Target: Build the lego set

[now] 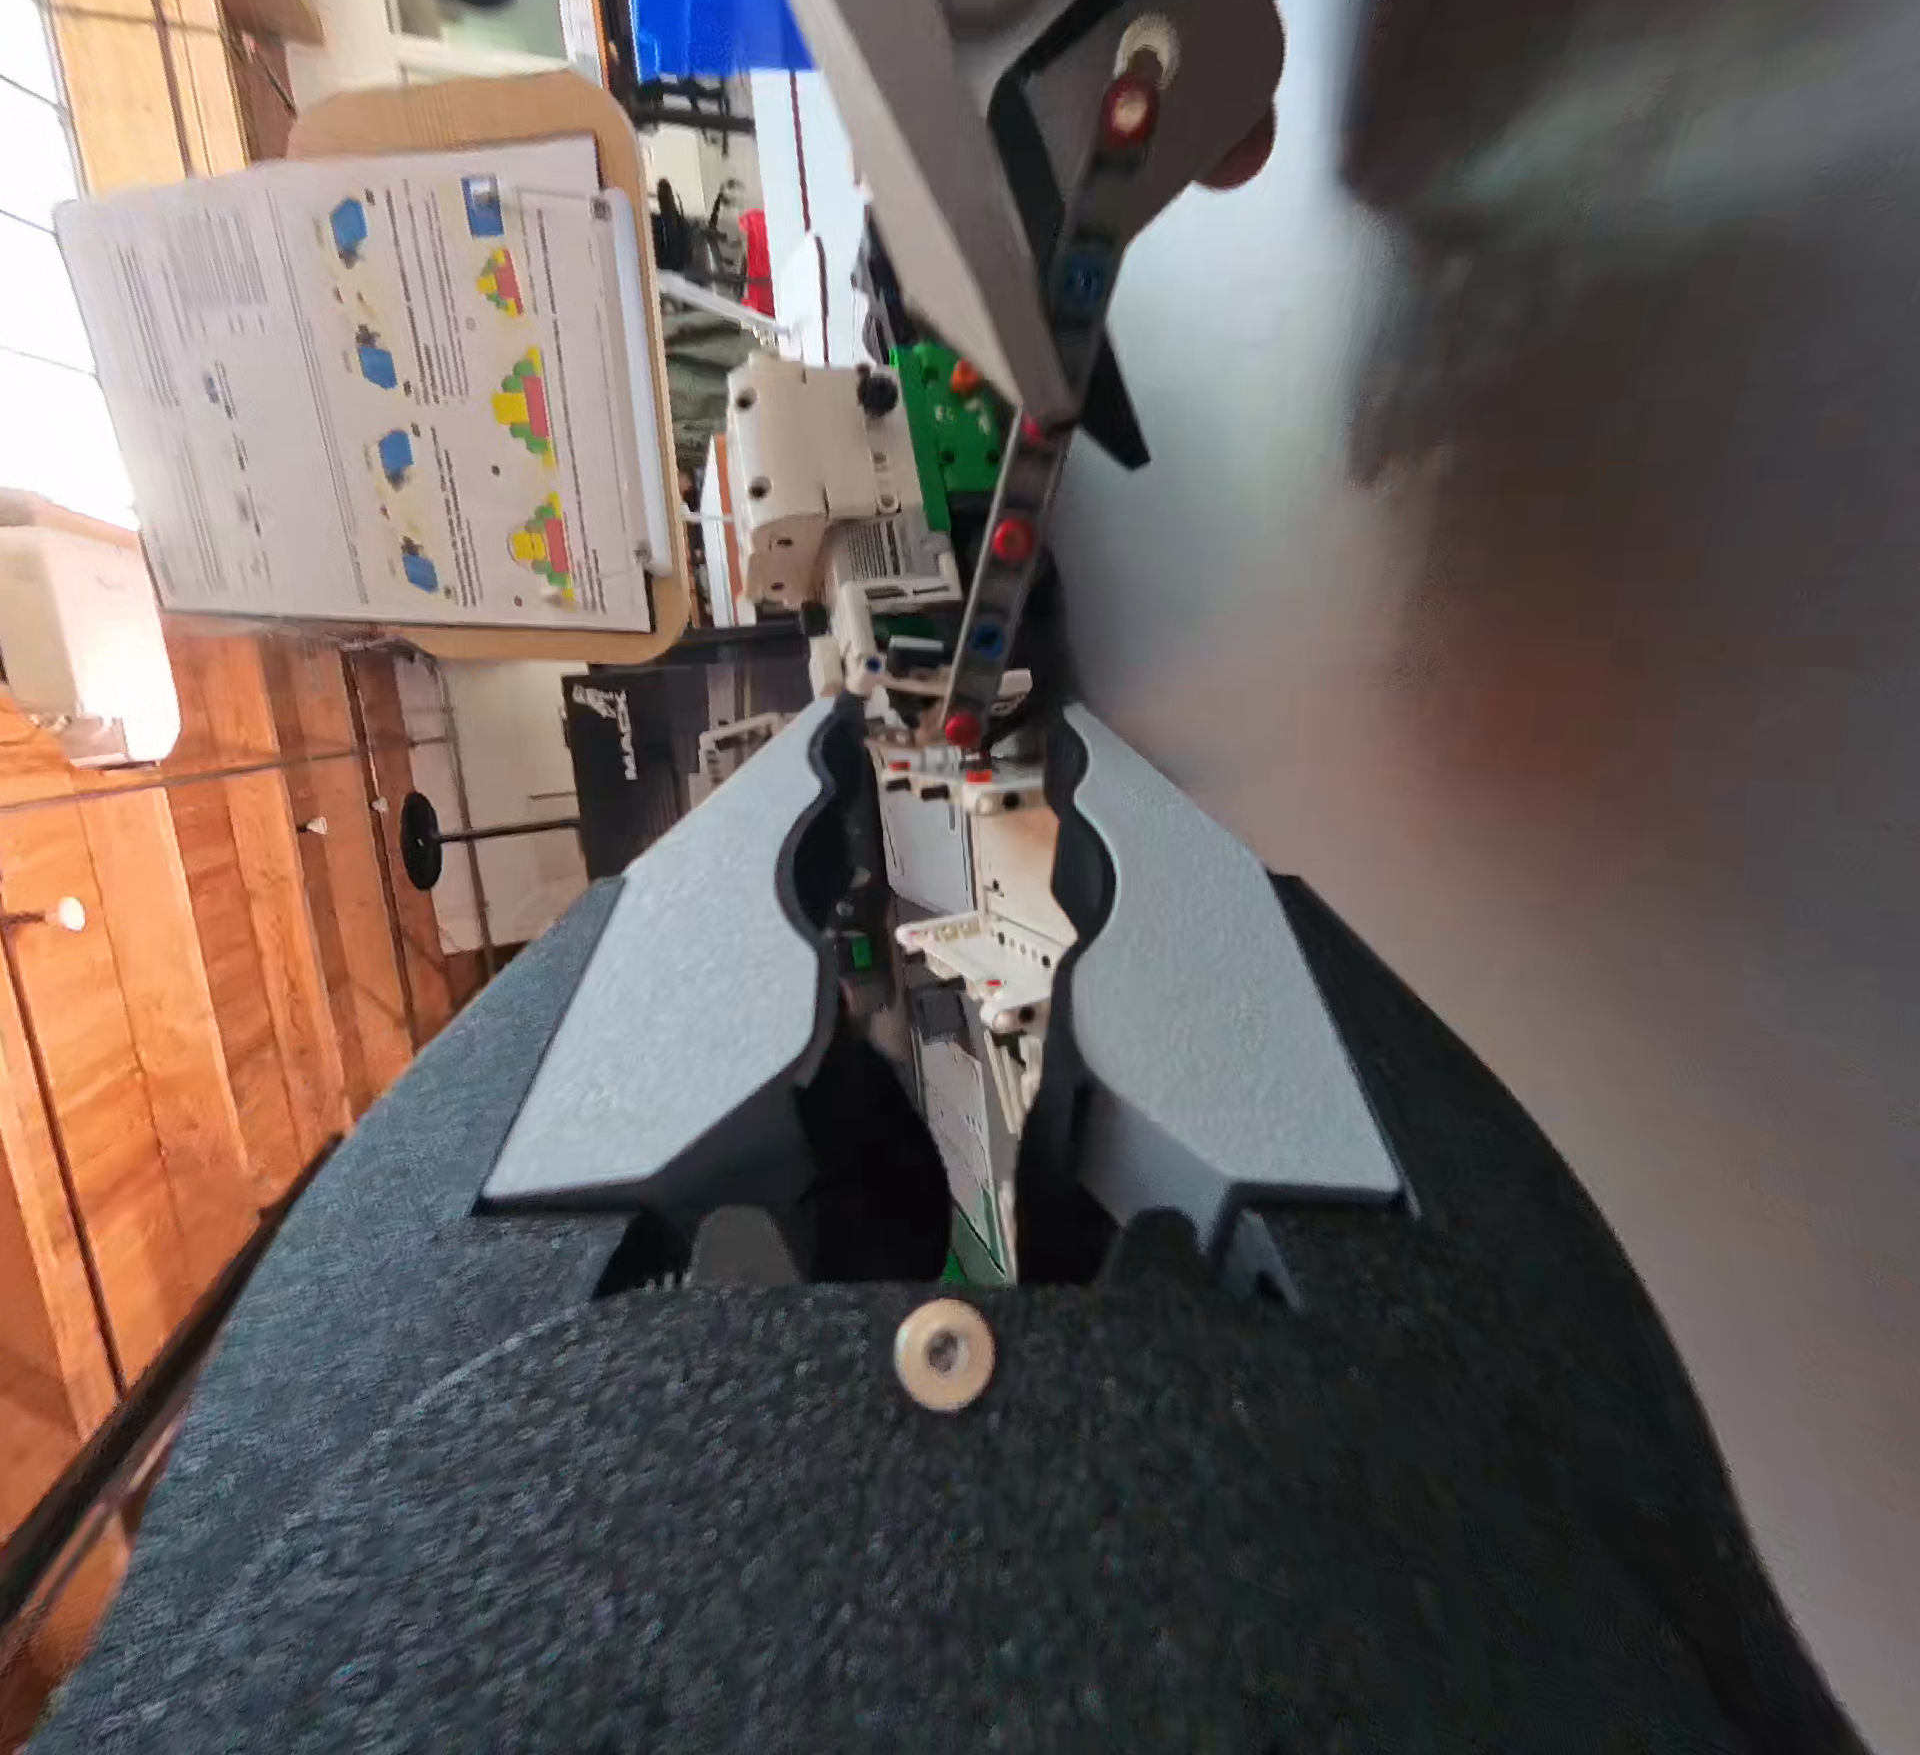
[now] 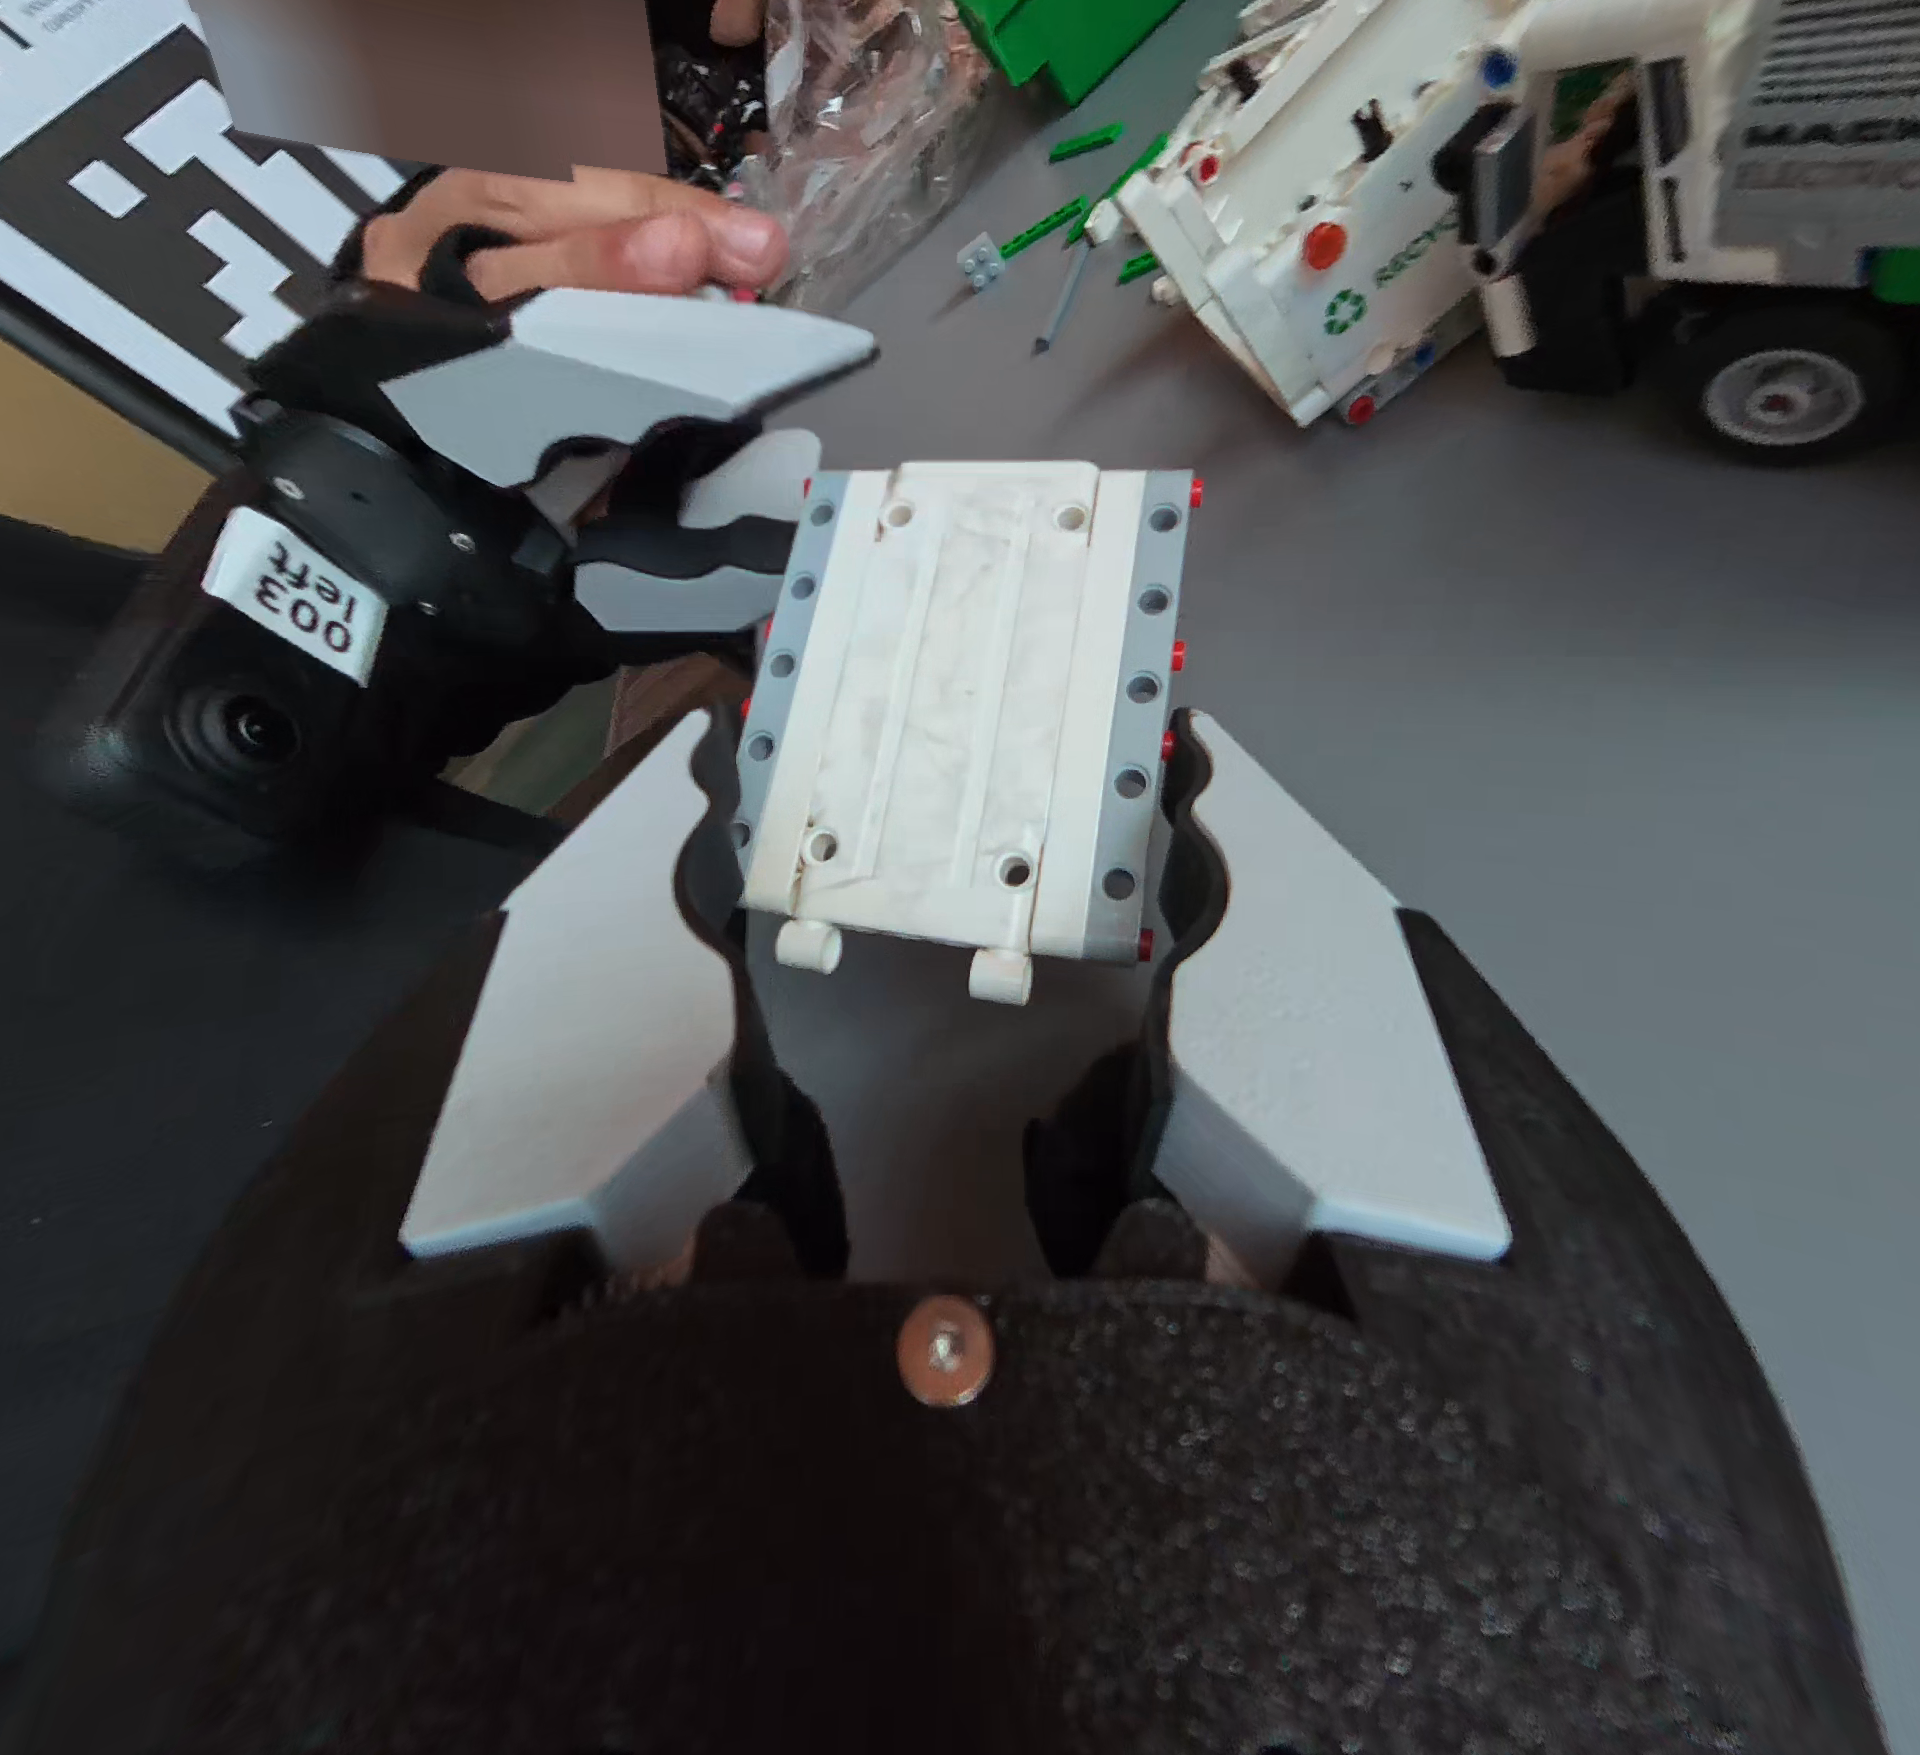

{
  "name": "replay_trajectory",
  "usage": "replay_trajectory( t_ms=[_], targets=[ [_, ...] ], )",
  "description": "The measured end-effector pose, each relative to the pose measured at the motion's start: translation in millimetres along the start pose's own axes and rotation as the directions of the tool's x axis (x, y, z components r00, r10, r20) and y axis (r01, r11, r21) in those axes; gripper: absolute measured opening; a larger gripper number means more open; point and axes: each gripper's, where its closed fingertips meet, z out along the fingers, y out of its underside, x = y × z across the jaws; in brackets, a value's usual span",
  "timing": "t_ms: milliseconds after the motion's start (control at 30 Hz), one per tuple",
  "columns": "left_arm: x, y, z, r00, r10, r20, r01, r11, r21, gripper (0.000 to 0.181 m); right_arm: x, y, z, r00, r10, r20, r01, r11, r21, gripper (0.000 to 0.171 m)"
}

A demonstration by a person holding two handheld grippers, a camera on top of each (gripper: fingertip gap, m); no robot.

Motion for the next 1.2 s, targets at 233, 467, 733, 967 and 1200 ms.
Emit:
replay_trajectory(
  t_ms=[233,467,733,967,1200],
  targets=[
    [-20.3,70.3,17.1,0.534,-0.845,0.027,0.835,0.522,-0.177,0.071,55.8,-16.7,-41.2,0.898,-0.203,-0.391,0.224,0.975,0.008,0.079],
    [-23.7,76.1,53.8,0.067,-0.995,0.076,0.965,0.045,-0.259,0.098,60.3,-41.5,-69.3,0.887,-0.107,-0.448,0.233,0.943,0.237,0.011],
    [-6.0,86.9,75.6,0.138,-0.986,0.091,0.893,0.084,-0.443,0.101,69.0,-22.9,-61.4,0.88,-0.099,-0.465,0.169,0.979,0.111,0.007],
    [0.7,99.3,86.8,0.159,-0.979,0.124,0.843,0.07,-0.533,0.097,61.8,-19.4,-60.4,0.941,-0.009,-0.34,0.066,0.985,0.157,0.005],
    [4.6,116.5,75.6,0.214,-0.964,0.156,0.799,0.081,-0.595,0.094,41.0,-31.2,-70.1,0.986,-0.005,-0.168,0.053,0.959,0.279,0.006]
  ],
)
